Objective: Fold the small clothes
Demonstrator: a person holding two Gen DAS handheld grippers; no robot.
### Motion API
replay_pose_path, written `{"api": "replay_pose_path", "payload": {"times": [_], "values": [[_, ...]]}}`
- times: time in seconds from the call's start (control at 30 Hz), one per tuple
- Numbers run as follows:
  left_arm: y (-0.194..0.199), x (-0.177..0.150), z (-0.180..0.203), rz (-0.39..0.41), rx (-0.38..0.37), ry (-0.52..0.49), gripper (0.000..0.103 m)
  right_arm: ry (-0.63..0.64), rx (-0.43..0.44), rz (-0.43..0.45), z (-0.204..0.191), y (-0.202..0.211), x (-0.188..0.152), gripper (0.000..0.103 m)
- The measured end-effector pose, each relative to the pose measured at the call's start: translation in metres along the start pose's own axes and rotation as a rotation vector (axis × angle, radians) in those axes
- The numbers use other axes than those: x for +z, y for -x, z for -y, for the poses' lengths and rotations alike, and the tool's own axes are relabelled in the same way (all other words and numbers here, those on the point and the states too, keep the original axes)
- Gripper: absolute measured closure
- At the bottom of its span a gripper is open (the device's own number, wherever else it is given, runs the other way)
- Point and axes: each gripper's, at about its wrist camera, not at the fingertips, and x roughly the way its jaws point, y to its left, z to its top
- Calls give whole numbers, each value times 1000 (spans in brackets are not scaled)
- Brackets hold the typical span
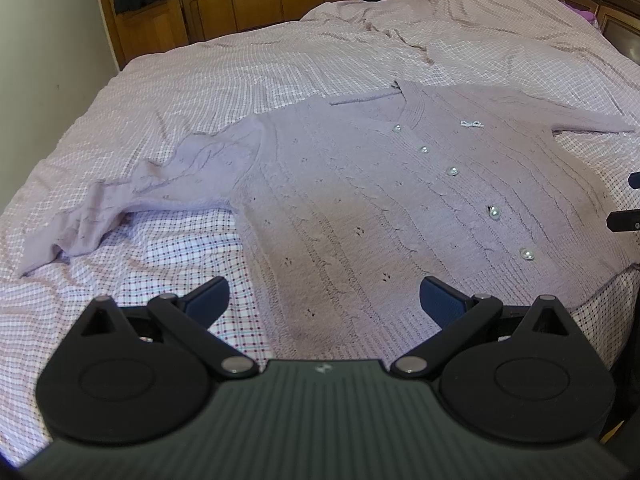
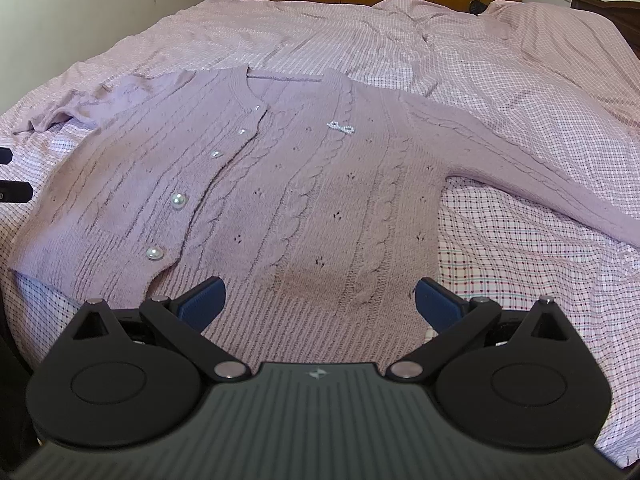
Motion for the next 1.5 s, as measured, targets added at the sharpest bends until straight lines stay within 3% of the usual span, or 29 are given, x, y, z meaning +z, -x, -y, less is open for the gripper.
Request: {"api": "replay_pose_path", "payload": {"times": [0.8, 1.03, 1.27, 1.5], "values": [[3, -2, -13, 10, 8, 45, 0, -21, -46, -6, -1, -2, 4, 0], [3, -3, -21, 9, 14, 72, 0, -55, 3, 48, -5, 5, 10, 0], [5, -7, -39, 5, 45, 101, 0, -22, 23, 61, -34, 9, 26, 0], [9, -8, -54, 25, 56, 138, 0, 76, 121, 105, -91, 15, 56, 0]]}}
